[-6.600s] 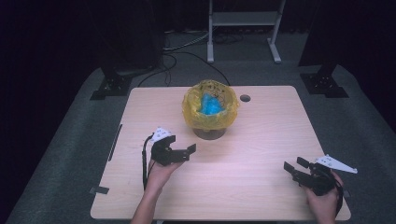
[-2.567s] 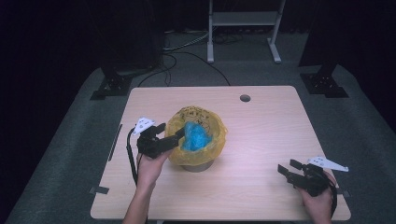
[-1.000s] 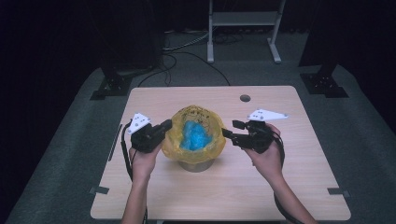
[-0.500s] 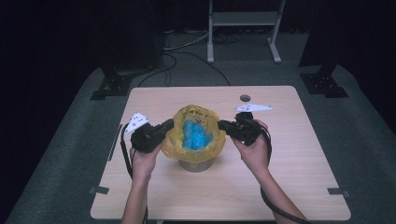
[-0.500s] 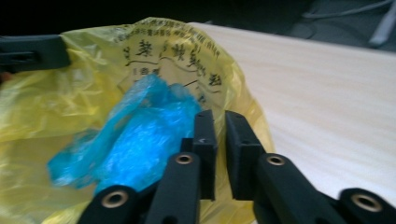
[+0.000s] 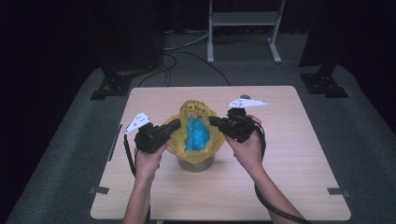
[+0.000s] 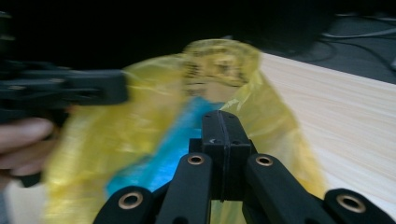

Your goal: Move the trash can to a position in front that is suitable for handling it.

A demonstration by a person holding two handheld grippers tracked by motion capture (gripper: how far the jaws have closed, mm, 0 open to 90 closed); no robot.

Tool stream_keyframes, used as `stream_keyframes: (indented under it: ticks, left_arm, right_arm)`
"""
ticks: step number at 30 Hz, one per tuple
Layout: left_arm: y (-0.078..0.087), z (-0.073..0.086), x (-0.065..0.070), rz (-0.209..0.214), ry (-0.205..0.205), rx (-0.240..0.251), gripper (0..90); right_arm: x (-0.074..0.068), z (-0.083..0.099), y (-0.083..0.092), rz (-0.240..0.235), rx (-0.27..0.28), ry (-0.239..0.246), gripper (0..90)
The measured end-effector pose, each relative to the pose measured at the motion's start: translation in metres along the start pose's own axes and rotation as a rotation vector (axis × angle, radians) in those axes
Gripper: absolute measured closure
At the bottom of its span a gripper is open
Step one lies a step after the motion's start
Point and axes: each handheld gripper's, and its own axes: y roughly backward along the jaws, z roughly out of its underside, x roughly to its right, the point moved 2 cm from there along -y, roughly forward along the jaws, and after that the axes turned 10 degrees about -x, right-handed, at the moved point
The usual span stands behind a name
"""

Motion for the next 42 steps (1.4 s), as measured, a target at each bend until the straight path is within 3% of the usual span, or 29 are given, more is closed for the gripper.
stream_keyframes:
  ticks: [5,8,10,14,17,25,28,35,37,42]
  left_arm:
    - [-0.005,0.002,0.005,0.029,-0.001,-0.005,87.8]
    - [-0.011,0.004,0.008,0.049,0.000,-0.016,87.7]
    - [-0.014,0.005,0.009,0.061,-0.003,-0.026,87.7]
    - [-0.016,0.006,0.011,0.072,-0.005,-0.031,87.7]
    - [-0.015,0.006,0.010,0.076,-0.005,-0.031,87.2]
    - [-0.018,0.008,0.010,0.080,-0.001,-0.039,87.1]
    - [-0.018,0.007,0.010,0.081,-0.001,-0.040,86.7]
    - [-0.018,0.008,0.009,0.089,0.004,-0.042,86.6]
    - [-0.018,0.008,0.009,0.090,0.005,-0.042,86.6]
    - [-0.018,0.008,0.010,0.095,0.004,-0.043,85.9]
  right_arm:
    - [-0.018,-0.001,-0.006,-0.111,-0.011,0.016,90.0]
    - [-0.028,0.001,-0.013,-0.209,-0.038,0.022,90.0]
    - [-0.033,0.004,-0.018,-0.219,-0.059,0.042,90.0]
    - [-0.034,0.008,-0.028,-0.299,-0.080,0.021,90.0]
    - [-0.033,0.010,-0.032,-0.321,-0.089,0.023,89.9]
    - [-0.033,0.012,-0.032,-0.373,-0.094,0.045,66.0]
    - [-0.036,0.012,-0.033,-0.385,-0.095,0.057,58.5]
    - [-0.042,0.014,-0.036,-0.353,-0.115,0.100,55.4]
    - [-0.043,0.014,-0.038,-0.333,-0.117,0.108,56.8]
    - [-0.047,0.015,-0.042,-0.269,-0.115,0.129,70.1]
